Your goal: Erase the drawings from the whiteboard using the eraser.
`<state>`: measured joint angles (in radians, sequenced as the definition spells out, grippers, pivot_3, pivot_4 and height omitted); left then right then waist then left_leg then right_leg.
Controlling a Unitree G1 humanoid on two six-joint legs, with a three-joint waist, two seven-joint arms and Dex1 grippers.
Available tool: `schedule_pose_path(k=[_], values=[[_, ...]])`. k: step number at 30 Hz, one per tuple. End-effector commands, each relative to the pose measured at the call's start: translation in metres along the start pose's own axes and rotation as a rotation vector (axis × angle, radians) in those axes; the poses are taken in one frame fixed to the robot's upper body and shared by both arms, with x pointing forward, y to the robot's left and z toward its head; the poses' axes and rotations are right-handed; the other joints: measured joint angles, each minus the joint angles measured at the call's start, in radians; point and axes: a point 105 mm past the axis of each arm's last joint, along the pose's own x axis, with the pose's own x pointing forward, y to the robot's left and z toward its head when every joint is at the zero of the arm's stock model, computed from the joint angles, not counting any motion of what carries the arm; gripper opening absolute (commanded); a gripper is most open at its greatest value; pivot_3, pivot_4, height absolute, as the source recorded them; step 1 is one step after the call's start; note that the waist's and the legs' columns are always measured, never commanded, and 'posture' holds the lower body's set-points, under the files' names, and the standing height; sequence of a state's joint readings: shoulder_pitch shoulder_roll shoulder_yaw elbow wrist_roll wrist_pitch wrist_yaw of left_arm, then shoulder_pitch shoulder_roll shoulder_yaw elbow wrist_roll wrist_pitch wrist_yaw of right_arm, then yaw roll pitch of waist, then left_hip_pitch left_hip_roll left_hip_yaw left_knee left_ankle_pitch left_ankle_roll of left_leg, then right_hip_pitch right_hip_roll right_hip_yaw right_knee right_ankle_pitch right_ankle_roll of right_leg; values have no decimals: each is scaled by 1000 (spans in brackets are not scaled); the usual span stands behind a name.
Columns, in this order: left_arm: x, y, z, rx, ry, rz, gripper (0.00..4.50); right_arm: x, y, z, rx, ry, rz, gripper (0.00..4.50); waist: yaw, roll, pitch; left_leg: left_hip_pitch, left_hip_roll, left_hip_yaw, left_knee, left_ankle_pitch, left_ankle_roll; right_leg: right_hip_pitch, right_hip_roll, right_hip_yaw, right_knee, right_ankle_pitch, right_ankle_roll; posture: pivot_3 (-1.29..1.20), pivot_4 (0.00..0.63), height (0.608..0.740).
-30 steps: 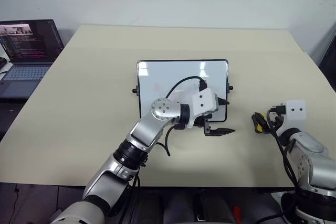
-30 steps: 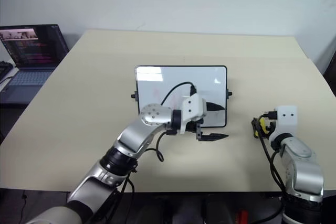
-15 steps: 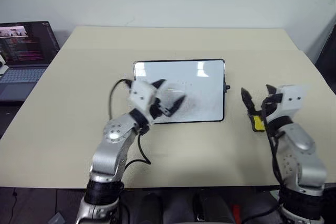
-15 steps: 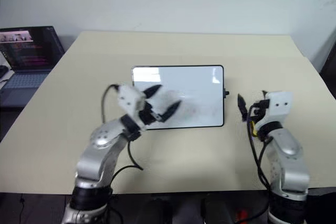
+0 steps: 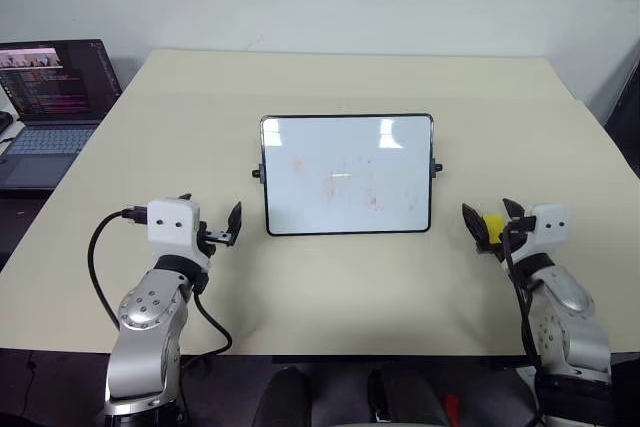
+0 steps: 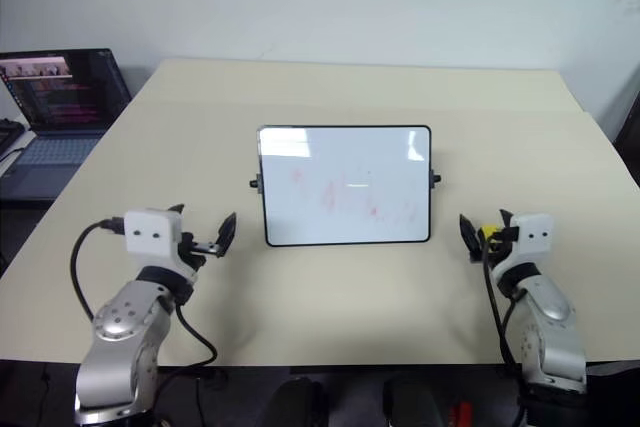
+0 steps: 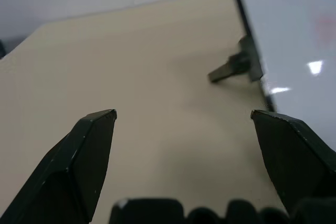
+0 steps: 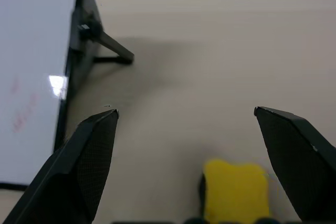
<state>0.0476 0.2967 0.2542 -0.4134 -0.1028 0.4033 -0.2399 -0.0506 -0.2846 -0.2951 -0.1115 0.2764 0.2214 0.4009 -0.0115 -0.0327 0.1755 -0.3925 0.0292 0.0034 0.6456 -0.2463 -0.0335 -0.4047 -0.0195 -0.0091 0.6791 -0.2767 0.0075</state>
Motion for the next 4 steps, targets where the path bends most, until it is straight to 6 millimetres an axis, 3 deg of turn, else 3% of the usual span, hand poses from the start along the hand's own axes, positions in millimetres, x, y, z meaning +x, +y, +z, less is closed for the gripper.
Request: schedule_pose_path(k=[1, 4], values=[[-6, 12, 2, -19, -26, 93, 4500, -3, -11, 24, -39, -80, -29, 4491, 0, 0, 0, 0, 0, 0, 0, 0, 0, 0, 0, 0, 0, 0, 0, 0, 150, 740], [-5, 11, -2, -14, -13, 93, 4500, 3, -16, 33, -42, -91, -47, 4491, 0, 0, 0, 0, 1, 0, 0, 0, 0, 0, 0, 0, 0, 0, 1, 0, 150, 740]])
